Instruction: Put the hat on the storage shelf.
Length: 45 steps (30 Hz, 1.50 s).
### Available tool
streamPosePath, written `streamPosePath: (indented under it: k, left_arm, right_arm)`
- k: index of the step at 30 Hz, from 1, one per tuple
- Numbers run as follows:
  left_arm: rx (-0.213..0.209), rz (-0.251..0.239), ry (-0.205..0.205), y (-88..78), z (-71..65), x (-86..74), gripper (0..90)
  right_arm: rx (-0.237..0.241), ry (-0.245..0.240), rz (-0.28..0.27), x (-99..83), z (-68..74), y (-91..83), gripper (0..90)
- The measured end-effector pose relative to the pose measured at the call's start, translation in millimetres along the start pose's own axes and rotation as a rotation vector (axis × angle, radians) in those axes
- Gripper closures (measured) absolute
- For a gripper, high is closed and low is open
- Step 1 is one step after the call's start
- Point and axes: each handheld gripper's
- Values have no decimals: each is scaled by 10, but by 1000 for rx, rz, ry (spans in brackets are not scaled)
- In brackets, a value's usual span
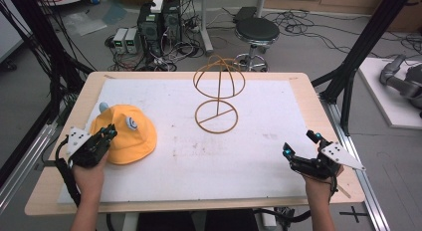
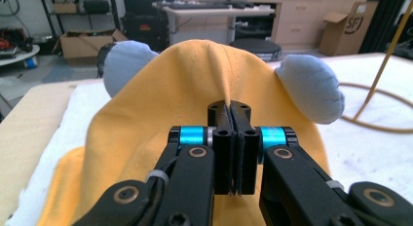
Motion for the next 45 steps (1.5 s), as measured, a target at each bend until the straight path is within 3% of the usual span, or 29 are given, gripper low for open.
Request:
streamPosePath:
  k: [6,12,25,45]
  left_arm:
    - [-20,-36,6,41,-87,113,883]
    - [-31,-80,-17,76,-122,236,883]
    - [-58,-227,-51,97,-221,668,883]
    - [-91,-356,-53,317,-500,1291,883]
  right_arm:
    - [1,0,0,2,1,1,46]
    - [3,2,-3,1,-1,5,46]
    - [12,-6,1,-3,23,28,46]
    - [20,-2,-5,0,37,44,46]
Point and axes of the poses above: each handheld gripper's, and its own axes: y roughly forward along the jaws, x roughly out of its top, z roughly to its left, and after that the axes turned 6 degrees about -z, right-handed
